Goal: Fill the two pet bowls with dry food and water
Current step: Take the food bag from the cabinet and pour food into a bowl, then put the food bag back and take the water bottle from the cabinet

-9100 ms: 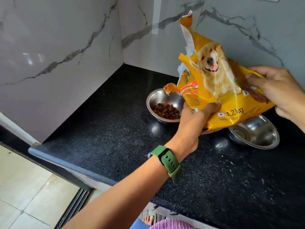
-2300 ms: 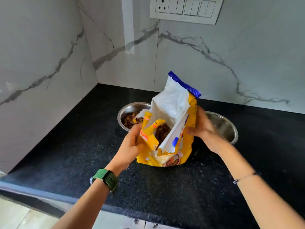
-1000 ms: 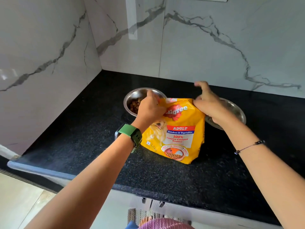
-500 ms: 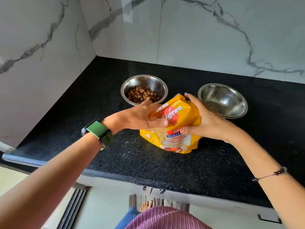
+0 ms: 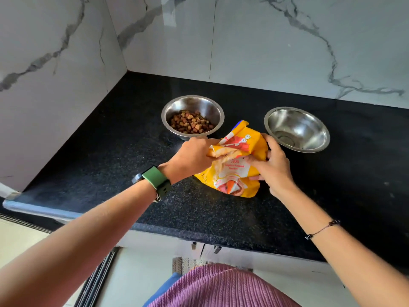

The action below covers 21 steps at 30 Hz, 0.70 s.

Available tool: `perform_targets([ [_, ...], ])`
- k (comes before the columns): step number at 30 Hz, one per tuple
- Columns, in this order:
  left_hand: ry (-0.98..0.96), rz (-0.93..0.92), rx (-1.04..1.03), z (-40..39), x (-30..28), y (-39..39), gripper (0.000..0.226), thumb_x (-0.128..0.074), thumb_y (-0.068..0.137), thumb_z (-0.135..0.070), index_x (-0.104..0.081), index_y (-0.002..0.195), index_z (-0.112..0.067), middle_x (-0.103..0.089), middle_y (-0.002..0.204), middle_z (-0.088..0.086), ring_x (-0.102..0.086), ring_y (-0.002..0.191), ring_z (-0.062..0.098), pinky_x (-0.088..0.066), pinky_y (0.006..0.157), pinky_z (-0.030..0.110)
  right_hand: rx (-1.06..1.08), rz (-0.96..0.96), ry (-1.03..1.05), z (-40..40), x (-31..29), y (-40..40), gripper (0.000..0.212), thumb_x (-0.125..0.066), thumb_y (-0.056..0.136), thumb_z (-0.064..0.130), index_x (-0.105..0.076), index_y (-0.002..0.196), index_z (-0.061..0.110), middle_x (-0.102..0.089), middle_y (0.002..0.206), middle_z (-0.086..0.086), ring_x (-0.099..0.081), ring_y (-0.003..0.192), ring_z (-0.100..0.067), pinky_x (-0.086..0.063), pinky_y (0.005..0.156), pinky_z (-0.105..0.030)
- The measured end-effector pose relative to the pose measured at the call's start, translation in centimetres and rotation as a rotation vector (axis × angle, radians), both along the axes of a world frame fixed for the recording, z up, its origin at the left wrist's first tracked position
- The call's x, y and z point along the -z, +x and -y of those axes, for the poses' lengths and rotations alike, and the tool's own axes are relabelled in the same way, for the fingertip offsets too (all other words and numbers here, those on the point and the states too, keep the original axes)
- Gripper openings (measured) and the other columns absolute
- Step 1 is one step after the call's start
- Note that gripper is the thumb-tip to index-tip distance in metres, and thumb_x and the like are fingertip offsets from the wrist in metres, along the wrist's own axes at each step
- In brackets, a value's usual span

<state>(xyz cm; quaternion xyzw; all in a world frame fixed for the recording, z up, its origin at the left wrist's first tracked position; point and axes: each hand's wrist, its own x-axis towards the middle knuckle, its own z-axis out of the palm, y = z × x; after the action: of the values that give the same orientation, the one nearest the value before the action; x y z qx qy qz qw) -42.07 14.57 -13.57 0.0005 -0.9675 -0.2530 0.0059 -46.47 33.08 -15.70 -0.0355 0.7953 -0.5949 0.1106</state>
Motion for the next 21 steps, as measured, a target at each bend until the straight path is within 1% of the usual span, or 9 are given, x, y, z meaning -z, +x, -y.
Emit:
perform_targets([
  [2, 0.043, -0.076, -0.036, 0.0, -0.5, 0.2, 0.033, -0.058, 0.087, -0.016, -0.063, 0.119, -0.015, -0.068, 0.109, 0.012, -0.060, 0.104, 0.032, -0.048, 0.083, 0.041, 0.016, -0.051, -0.026, 0.1, -0.7, -0.4, 0.049, -0.073, 0.080, 0.015, -0.048, 0.111, 0.044, -0.065, 0.109, 0.001, -0.064, 0.099, -0.020, -0.057, 0.054, -0.036],
  [5, 0.062, -0.212, -0.096, 0.4, -2.6, 0.5, 0.026, -0.060, 0.082, -0.023, -0.069, 0.102, -0.009, -0.071, 0.098, 0.013, -0.064, 0.095, 0.035, -0.050, 0.076, 0.040, -0.004, -0.163, -0.070, 0.5, -3.3, -1.2, 0.047, -0.072, 0.079, 0.008, -0.051, 0.109, 0.038, -0.068, 0.101, -0.001, -0.066, 0.094, -0.020, -0.058, 0.066, -0.041],
  [10, -0.036, -0.580, -0.117, 1.6, -10.7, 2.1, 0.044, -0.049, 0.074, -0.020, -0.066, 0.114, -0.027, -0.066, 0.097, 0.001, -0.065, 0.092, 0.030, -0.053, 0.074, 0.039, -0.077, -0.471, -0.156, 2.2, -12.6, -2.8, 0.058, -0.075, 0.070, -0.005, -0.059, 0.094, 0.046, -0.073, 0.087, 0.010, -0.066, 0.081, -0.006, -0.055, 0.077, -0.034],
  [13, -0.165, -0.813, -0.148, 3.7, -17.7, 3.0, 0.050, -0.040, 0.068, -0.028, -0.066, 0.111, -0.028, -0.066, 0.090, 0.002, -0.066, 0.084, 0.034, -0.054, 0.065, 0.044, -0.178, -0.698, -0.166, 4.2, -20.9, -3.1, 0.061, -0.078, 0.071, 0.007, -0.056, 0.094, 0.059, -0.071, 0.090, 0.016, -0.067, 0.083, -0.007, -0.053, 0.076, -0.032],
  [15, -0.255, -0.939, -0.160, 5.2, -23.1, 3.8, 0.039, -0.048, 0.066, -0.025, -0.068, 0.099, -0.023, -0.067, 0.084, 0.006, -0.067, 0.077, 0.037, -0.056, 0.060, 0.044, -0.239, -0.831, -0.191, 6.1, -26.5, -3.4, 0.052, -0.076, 0.067, 0.018, -0.056, 0.096, 0.057, -0.071, 0.090, 0.010, -0.066, 0.083, -0.011, -0.052, 0.075, -0.033],
  [17, -0.396, -1.070, -0.214, 6.3, -28.4, 4.8, 0.024, -0.051, 0.063, -0.020, -0.068, 0.078, -0.013, -0.066, 0.069, 0.014, -0.065, 0.061, 0.040, -0.054, 0.046, 0.035, -0.262, -0.938, -0.216, 8.3, -31.9, -3.7, 0.049, -0.070, 0.060, 0.023, -0.057, 0.094, 0.056, -0.070, 0.086, 0.007, -0.067, 0.080, -0.017, -0.054, 0.073, -0.038],
  [18, -0.461, -1.121, -0.262, 7.0, -30.8, 5.4, 0.007, -0.055, 0.060, -0.016, -0.061, 0.061, -0.011, -0.061, 0.057, 0.018, -0.061, 0.053, 0.042, -0.045, 0.037, 0.026, -0.268, -0.983, -0.230, 9.5, -34.4, -3.8, 0.049, -0.068, 0.057, 0.025, -0.057, 0.092, 0.057, -0.070, 0.084, 0.006, -0.067, 0.081, -0.021, -0.055, 0.073, -0.042],
  [19, -0.476, -1.139, -0.317, 7.6, -32.9, 5.8, 0.015, -0.059, 0.059, -0.016, -0.047, 0.049, -0.016, -0.054, 0.052, 0.016, -0.058, 0.052, 0.046, -0.035, 0.036, 0.024, -0.269, -1.026, -0.242, 10.6, -36.7, -3.7, 0.048, -0.066, 0.055, 0.026, -0.057, 0.092, 0.056, -0.070, 0.084, 0.005, -0.067, 0.082, -0.024, -0.056, 0.073, -0.045],
  [21, -0.437, -1.142, -0.439, 8.1, -36.9, 7.0, 0.037, -0.055, 0.067, -0.023, -0.025, 0.047, -0.018, -0.050, 0.064, 0.009, -0.055, 0.072, 0.051, -0.026, 0.049, 0.029, -0.262, -1.126, -0.269, 12.8, -40.9, -3.3, 0.048, -0.062, 0.057, 0.020, -0.059, 0.097, 0.048, -0.069, 0.085, 0.004, -0.067, 0.084, -0.027, -0.056, 0.072, -0.048],
])
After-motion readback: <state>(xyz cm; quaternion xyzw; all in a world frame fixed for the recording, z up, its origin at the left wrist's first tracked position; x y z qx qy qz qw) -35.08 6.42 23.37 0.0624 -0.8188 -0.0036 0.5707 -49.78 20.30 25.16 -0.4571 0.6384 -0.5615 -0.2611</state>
